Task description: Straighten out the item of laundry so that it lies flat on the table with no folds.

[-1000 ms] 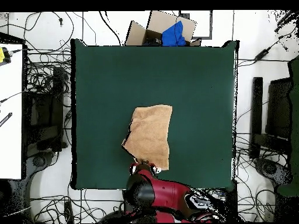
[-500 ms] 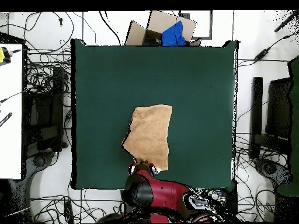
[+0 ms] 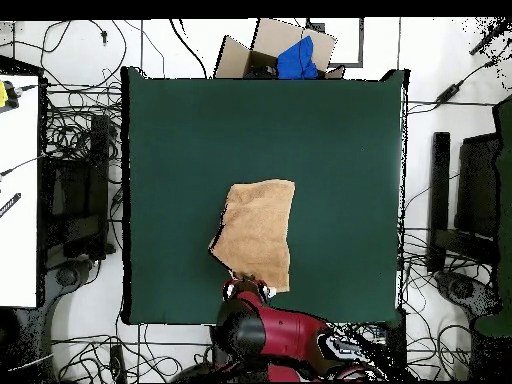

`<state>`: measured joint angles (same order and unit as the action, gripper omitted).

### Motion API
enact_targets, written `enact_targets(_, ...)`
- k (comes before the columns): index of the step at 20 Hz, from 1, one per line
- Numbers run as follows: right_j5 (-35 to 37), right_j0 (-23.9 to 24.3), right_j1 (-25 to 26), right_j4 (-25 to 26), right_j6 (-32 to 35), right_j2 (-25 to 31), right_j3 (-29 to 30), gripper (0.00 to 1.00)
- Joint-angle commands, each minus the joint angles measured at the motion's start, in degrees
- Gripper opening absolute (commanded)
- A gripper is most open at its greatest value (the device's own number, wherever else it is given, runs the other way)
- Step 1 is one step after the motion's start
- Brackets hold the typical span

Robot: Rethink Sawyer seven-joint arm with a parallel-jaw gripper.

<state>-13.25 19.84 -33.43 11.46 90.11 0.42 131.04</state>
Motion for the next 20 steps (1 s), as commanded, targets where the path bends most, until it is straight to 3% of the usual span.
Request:
enact_targets(1, -1.99, 1.33, 4.09, -0.85, 10.94, 0.26, -5.07, 0.00)
enact_targets(20, -5.15, 0.87, 4.77, -1.19, 11.95, -0.12, -4.21, 0.00)
